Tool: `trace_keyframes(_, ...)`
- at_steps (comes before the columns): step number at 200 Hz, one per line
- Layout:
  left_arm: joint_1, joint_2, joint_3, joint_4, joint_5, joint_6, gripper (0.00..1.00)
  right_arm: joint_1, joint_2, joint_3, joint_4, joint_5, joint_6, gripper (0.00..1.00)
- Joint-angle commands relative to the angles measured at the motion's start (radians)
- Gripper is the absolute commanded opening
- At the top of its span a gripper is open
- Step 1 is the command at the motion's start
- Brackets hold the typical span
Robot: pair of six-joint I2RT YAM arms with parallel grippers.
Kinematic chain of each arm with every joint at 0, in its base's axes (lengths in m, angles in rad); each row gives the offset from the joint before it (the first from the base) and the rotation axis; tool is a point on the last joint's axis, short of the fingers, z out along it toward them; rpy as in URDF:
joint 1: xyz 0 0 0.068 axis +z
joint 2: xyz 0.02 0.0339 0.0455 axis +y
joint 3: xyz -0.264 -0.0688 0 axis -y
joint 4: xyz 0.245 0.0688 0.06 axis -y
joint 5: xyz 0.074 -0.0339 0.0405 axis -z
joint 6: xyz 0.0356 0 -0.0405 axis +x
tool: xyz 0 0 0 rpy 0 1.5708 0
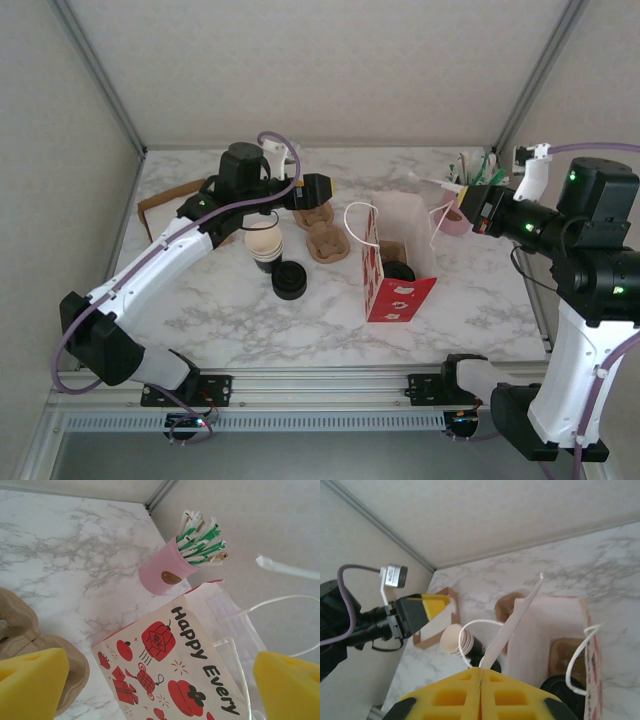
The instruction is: Pack the takeout coffee
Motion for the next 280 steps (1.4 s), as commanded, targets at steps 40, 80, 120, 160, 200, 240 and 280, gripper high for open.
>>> trace_keyframes(40, -0.011, -0.032, -0.027, 0.028, -0.032, -0.023, 0.95, 0.023, -0.038, -0.174, 0.042, -0.067, -0.001, 0.08)
trace_keyframes(80, -0.012, -0.017, -0.027, 0.033, -0.037, -0.024, 0.95, 0.070, -0.038, -0.277, 0.072, -0.051, -0.003, 0.07)
trace_keyframes(120, -0.013, 0.007, -0.020, 0.035, -0.035, -0.026, 0.95, 0.136, -0.017, -0.341, 0.085, 0.007, -0.006, 0.08)
trace_keyframes(160, -0.013, 0.015, -0.017, 0.034, -0.044, -0.023, 0.94, 0.201, 0.014, -0.389, 0.122, 0.063, 0.004, 0.07)
trace_keyframes(200, -0.011, 0.017, -0.019, 0.023, -0.078, -0.017, 0.95, 0.294, 0.059, -0.413, 0.149, 0.178, 0.025, 0.18)
trace_keyframes(240, -0.004, 0.004, -0.036, 0.013, -0.110, -0.016, 0.95, 0.353, 0.118, -0.379, 0.112, 0.291, 0.022, 0.32)
trace_keyframes(280, 0.024, -0.026, -0.064, -0.005, -0.149, -0.015, 0.96, 0.381, 0.141, -0.327, 0.100, 0.320, 0.022, 0.35)
